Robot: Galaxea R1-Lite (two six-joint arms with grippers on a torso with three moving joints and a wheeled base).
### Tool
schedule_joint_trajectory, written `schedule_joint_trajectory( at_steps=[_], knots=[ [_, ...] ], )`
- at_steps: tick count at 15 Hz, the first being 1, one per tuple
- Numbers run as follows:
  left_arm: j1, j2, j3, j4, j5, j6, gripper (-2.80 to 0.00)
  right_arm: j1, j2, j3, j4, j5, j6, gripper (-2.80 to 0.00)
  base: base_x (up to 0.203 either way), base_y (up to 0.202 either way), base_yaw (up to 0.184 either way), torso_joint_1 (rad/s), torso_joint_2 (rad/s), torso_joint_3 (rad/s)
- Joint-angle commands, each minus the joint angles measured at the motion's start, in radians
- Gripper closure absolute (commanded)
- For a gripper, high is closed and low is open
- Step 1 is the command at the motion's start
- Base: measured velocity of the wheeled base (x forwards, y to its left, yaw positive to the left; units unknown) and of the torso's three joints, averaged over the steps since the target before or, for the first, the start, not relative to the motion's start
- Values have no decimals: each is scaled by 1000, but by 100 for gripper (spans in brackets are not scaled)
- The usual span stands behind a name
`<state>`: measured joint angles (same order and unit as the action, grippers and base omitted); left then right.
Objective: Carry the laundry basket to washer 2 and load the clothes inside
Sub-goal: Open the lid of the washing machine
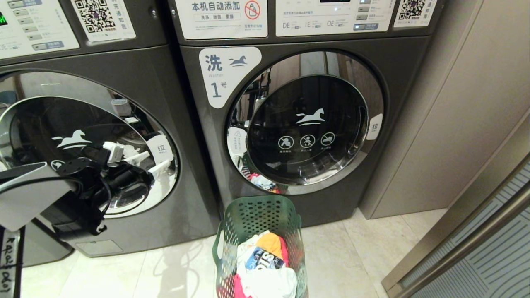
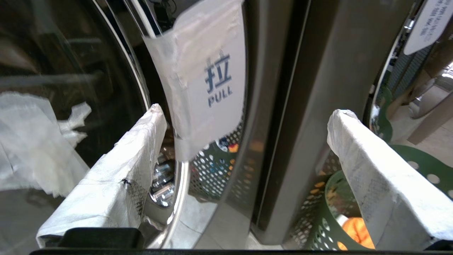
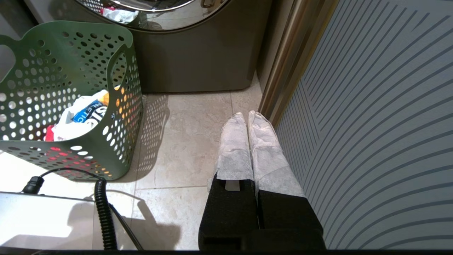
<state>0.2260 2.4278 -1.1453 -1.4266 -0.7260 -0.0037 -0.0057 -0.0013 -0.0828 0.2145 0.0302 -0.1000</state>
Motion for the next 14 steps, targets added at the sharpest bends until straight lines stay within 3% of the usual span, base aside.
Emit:
schedule_joint_trajectory(
  at_steps=[1, 14],
  knots=[
    [-6, 23, -40, 0, -4, -2, -280, 0, 1, 0, 2, 2, -1, 0, 0, 0, 0, 0, 0, 0],
    [-17, 100, -174, 36, -6, -5, -280, 0, 1, 0, 2, 0, -1, 0, 0, 0, 0, 0, 0, 0]
  ],
)
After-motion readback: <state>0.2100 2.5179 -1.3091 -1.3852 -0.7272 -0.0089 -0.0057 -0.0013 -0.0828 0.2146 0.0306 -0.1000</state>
